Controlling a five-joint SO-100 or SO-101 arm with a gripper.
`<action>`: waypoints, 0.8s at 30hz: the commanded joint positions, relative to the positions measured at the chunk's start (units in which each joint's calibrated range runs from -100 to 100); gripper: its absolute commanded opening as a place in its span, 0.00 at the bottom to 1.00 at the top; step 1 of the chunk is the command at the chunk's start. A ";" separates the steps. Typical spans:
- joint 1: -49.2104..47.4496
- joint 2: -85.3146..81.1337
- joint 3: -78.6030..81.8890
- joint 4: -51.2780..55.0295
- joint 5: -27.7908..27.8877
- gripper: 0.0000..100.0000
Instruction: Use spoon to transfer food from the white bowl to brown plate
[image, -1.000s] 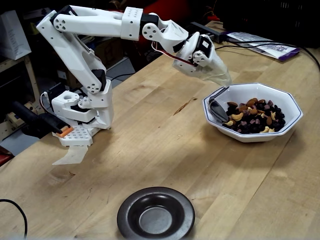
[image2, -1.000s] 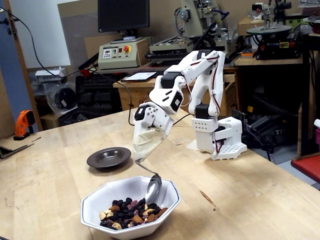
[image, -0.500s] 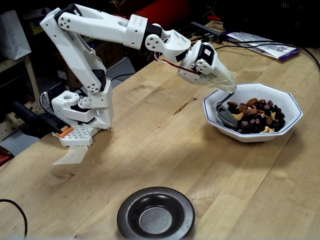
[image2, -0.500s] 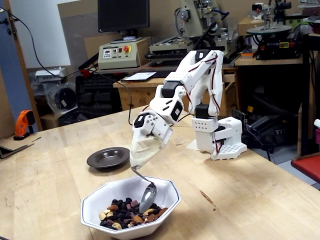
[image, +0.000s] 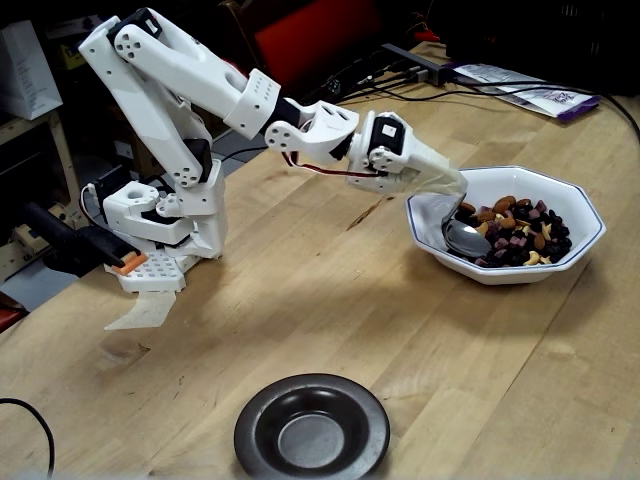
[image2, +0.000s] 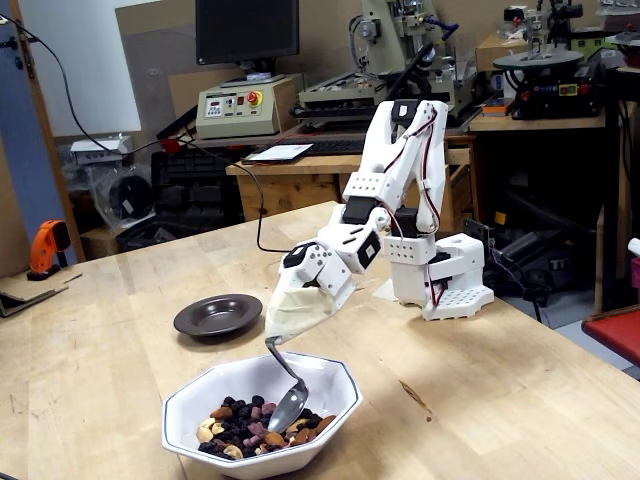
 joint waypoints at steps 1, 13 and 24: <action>0.35 0.01 1.45 -2.87 0.15 0.05; 0.35 0.27 1.27 -6.03 0.15 0.04; 0.35 6.35 0.83 -6.66 0.15 0.05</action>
